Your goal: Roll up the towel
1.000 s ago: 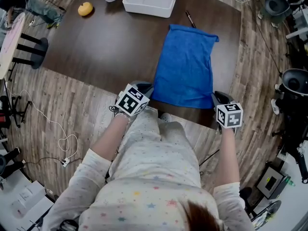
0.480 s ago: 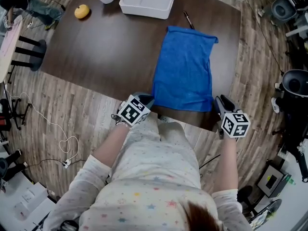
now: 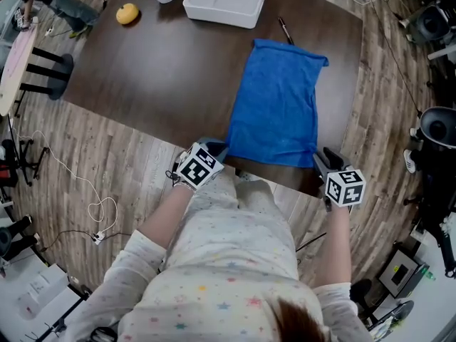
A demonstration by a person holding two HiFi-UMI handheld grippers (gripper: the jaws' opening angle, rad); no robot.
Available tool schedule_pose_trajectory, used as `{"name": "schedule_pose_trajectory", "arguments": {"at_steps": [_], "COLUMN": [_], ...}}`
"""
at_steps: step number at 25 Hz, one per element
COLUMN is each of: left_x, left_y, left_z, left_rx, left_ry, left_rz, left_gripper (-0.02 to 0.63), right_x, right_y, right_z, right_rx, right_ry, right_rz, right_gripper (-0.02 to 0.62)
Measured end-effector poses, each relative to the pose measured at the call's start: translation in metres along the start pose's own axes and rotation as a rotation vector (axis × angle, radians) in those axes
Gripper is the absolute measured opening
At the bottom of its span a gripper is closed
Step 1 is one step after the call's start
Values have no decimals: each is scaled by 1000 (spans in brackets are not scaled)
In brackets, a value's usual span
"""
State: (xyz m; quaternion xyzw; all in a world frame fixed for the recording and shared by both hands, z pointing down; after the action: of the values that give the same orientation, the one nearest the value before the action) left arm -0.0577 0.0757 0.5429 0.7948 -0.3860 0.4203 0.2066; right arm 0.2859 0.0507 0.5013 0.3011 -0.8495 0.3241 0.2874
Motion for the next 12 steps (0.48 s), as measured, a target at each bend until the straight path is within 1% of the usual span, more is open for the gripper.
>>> {"name": "schedule_pose_trajectory", "arguments": {"at_steps": [4, 7, 8, 9, 11, 12], "left_x": [-3, -5, -7, -9, -13, -15], "left_y": [2, 3, 4, 6, 9, 10], "left_z": [-4, -6, -7, -8, -10, -9], "left_rx": [9, 1, -4, -9, -28, -39], "left_ry": [6, 7, 4, -4, -31, -48], "left_rz": [18, 36, 46, 58, 77, 80], "left_gripper": [18, 18, 18, 18, 18, 18], "right_x": [5, -3, -4, -2, 9, 15], "right_y": [4, 3, 4, 5, 5, 4], "right_z": [6, 17, 19, 20, 14, 11], "right_rx": [-33, -26, -28, -34, -55, -72], "right_ry": [13, -48, -53, -37, 50, 103], "right_rz": [22, 26, 37, 53, 80, 77], "right_gripper": [175, 173, 173, 173, 173, 151]}}
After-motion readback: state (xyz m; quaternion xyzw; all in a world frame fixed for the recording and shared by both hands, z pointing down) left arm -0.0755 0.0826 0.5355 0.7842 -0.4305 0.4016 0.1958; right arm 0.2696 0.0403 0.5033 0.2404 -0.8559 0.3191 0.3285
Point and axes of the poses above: the fingertips, and each gripper's own axes: x forward along the fingers, y to its left, z out of its top, the point moved 7 cm from there along -x, backward along the fingers, and after that the axes turned 15 degrees about z, right-handed, at the moved point
